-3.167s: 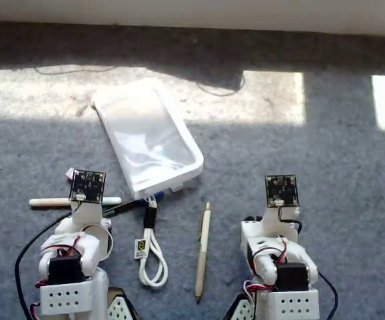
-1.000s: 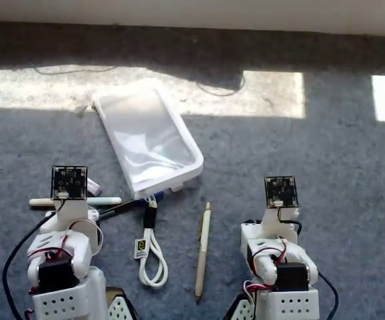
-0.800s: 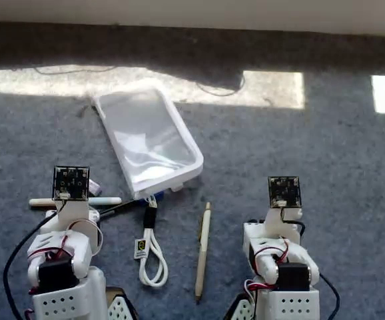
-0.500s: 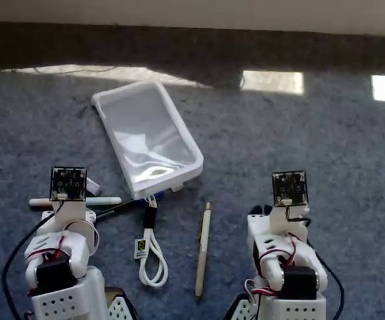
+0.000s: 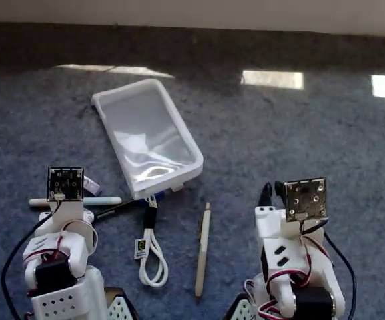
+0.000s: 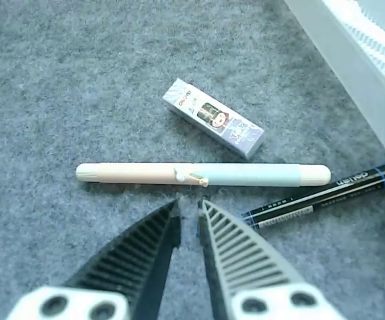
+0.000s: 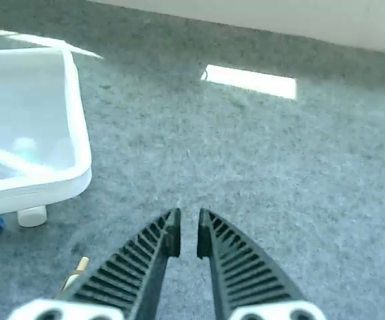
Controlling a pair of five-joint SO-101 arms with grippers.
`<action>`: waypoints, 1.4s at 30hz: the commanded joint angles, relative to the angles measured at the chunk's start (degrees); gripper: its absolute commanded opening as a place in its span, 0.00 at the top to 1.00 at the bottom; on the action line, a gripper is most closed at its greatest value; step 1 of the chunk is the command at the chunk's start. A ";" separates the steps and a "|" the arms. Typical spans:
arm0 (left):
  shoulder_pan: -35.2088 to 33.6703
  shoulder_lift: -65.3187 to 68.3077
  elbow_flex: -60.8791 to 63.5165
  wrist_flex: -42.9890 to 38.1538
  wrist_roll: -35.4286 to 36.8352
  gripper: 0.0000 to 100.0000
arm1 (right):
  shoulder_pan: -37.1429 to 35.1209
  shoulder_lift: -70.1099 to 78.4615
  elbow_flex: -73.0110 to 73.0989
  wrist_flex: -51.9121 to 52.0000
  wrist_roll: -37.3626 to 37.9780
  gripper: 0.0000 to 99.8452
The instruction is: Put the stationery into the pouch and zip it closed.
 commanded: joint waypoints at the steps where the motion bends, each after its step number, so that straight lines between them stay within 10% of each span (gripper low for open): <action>1: 0.57 0.48 -0.57 -1.14 -0.18 0.94 | -3.74 3.03 -3.30 -0.66 0.88 0.95; 18: 4.44 0.48 6.55 -5.63 -0.26 0.94 | -27.47 34.86 -23.87 5.58 -7.03 0.87; 42: -4.88 0.84 9.01 -7.21 -0.09 0.94 | -48.31 77.14 -24.31 -21.14 -28.22 0.83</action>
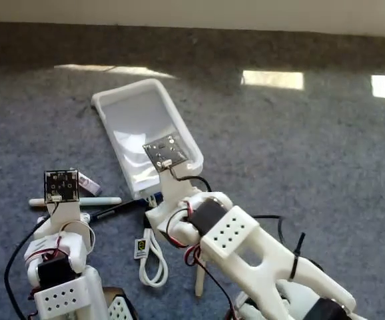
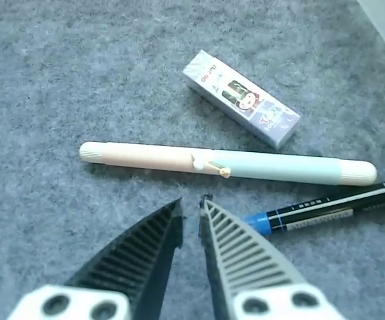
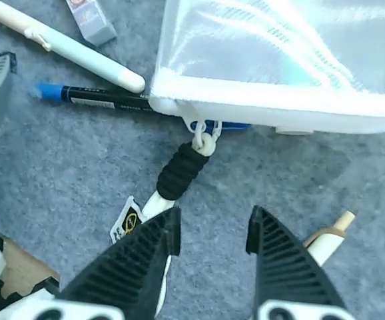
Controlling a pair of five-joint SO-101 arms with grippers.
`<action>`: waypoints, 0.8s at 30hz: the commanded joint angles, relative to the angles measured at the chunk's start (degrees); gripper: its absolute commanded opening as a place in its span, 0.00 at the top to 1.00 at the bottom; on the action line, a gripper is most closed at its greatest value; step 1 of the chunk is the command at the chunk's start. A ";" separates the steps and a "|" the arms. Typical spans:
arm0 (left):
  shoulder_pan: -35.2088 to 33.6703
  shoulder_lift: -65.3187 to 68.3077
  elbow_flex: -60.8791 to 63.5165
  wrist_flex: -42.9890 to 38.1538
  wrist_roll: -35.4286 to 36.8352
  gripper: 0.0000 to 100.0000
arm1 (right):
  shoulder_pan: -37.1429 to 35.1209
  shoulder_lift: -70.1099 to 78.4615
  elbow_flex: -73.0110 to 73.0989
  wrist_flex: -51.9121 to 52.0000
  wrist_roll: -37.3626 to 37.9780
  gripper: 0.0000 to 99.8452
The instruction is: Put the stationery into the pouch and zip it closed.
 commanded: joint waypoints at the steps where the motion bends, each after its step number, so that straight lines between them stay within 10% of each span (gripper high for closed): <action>1: -0.66 0.31 1.27 -1.05 -0.09 0.94 | -2.24 3.38 -3.21 -4.35 -1.85 0.83; 24: -0.66 0.31 1.27 -1.05 -0.09 0.94 | -3.91 22.37 -4.00 -20.97 -1.85 0.83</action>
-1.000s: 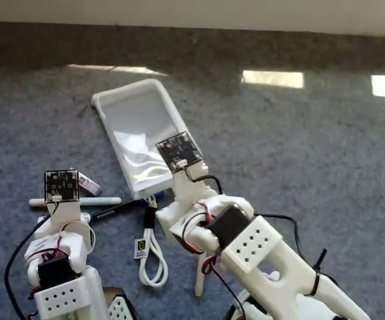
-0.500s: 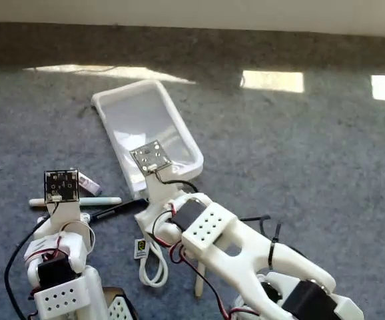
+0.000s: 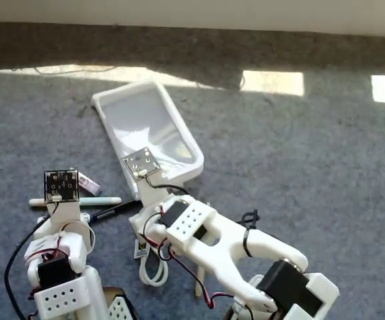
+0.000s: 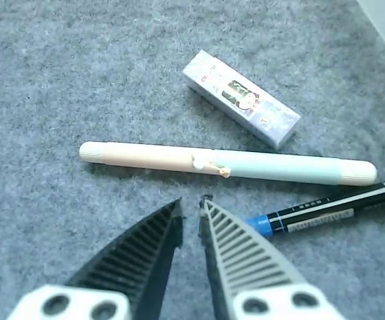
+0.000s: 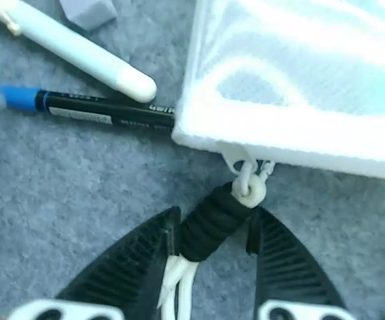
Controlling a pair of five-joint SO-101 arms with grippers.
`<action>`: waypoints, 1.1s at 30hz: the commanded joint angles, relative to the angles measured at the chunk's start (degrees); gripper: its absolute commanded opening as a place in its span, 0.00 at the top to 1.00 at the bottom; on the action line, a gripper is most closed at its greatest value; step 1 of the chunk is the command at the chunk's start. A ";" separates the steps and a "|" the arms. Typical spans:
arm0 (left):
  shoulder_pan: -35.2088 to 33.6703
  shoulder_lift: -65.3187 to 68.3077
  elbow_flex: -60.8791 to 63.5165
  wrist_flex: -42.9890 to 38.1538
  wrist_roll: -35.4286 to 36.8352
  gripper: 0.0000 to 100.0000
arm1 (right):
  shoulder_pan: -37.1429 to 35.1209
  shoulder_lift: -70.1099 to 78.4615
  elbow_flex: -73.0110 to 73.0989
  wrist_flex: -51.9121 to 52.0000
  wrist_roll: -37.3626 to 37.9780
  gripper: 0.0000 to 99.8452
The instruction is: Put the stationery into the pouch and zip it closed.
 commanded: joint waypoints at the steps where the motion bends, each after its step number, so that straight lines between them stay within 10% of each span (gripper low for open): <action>1: -0.66 0.31 1.27 -1.05 -0.09 0.94 | -0.04 0.31 -3.21 -1.19 -0.62 0.83; 10: -0.66 0.31 1.27 -1.05 -0.09 0.94 | 1.01 -0.13 -3.03 -1.01 1.49 1.00; 33: -0.66 0.31 1.27 -1.05 -0.09 0.94 | 4.62 -23.16 4.53 8.04 8.09 0.99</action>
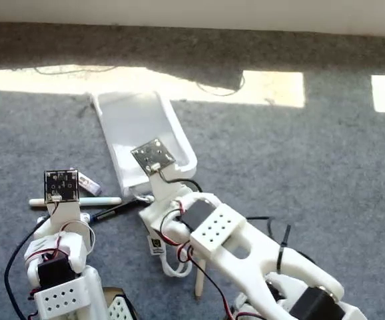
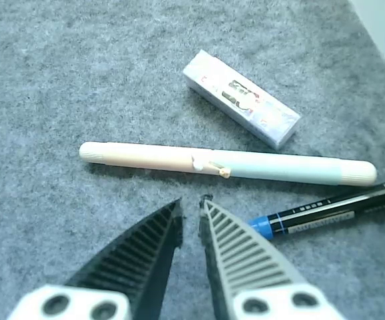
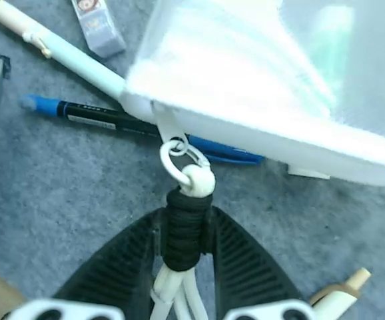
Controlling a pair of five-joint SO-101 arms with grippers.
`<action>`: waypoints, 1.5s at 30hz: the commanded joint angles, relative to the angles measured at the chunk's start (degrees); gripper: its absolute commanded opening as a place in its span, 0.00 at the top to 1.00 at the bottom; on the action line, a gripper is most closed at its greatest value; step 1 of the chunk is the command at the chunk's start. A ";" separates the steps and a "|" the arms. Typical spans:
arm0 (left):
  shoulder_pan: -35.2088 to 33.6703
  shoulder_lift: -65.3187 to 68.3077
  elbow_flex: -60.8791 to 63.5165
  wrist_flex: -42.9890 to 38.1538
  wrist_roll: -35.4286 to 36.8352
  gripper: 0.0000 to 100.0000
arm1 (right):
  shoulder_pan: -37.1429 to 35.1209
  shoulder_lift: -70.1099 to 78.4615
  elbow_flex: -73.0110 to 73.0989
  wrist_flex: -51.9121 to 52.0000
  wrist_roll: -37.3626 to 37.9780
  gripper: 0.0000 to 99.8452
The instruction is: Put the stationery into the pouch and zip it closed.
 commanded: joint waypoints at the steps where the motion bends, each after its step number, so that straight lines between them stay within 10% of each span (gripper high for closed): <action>1: -0.66 0.31 1.27 -1.05 -0.09 0.94 | 0.84 -6.64 1.27 0.31 1.67 0.99; 45: -0.66 0.40 1.27 -1.05 -0.09 0.94 | 1.19 -45.58 14.90 8.84 8.44 0.99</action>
